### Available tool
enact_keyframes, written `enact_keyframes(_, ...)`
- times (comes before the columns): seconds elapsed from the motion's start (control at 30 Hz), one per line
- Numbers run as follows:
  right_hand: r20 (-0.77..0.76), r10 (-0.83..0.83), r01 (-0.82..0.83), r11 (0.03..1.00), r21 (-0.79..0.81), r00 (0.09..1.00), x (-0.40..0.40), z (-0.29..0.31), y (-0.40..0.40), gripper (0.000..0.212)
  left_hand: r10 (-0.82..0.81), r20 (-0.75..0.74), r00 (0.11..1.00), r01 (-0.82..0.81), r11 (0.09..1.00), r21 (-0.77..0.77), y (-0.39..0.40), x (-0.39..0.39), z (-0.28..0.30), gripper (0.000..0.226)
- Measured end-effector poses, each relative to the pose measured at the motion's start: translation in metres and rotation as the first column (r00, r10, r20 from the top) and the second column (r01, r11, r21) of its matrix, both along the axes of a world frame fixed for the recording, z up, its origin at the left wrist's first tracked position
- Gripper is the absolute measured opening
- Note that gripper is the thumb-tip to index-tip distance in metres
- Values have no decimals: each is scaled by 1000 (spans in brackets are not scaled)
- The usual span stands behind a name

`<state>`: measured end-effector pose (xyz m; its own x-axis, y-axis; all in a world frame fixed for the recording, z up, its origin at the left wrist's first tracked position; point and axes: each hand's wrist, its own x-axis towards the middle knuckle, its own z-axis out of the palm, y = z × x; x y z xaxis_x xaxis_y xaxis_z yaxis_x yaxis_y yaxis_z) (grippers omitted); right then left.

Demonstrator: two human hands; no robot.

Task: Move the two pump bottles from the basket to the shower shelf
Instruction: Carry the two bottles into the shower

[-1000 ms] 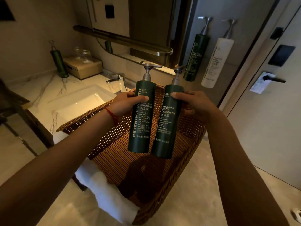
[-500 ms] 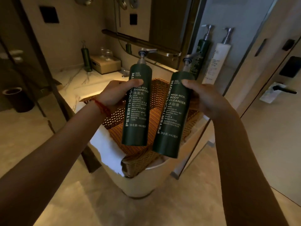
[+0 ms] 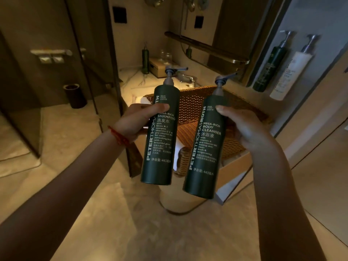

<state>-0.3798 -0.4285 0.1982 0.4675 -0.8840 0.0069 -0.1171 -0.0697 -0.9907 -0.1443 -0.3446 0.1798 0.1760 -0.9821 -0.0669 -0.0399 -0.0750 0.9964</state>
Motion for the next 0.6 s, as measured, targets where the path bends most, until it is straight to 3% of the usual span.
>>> enact_keyframes(0.33, 22, 302, -303, 950, 71, 953, 147, -32, 87, 39, 284, -40, 958, -283, 959, 33, 151, 112, -32, 54)
enact_keyframes(0.57, 26, 500, -501, 863, 72, 865, 267, -54, 148, 23, 475, -17, 880, -472, 878, 79, 258, 196, -52, 52)
enact_keyframes(0.6, 20, 569, -568, 819, 75, 822, 305, -59, 170, 26, 566, -15, 824, -563, 822, 82, 292, 219, -56, 51)
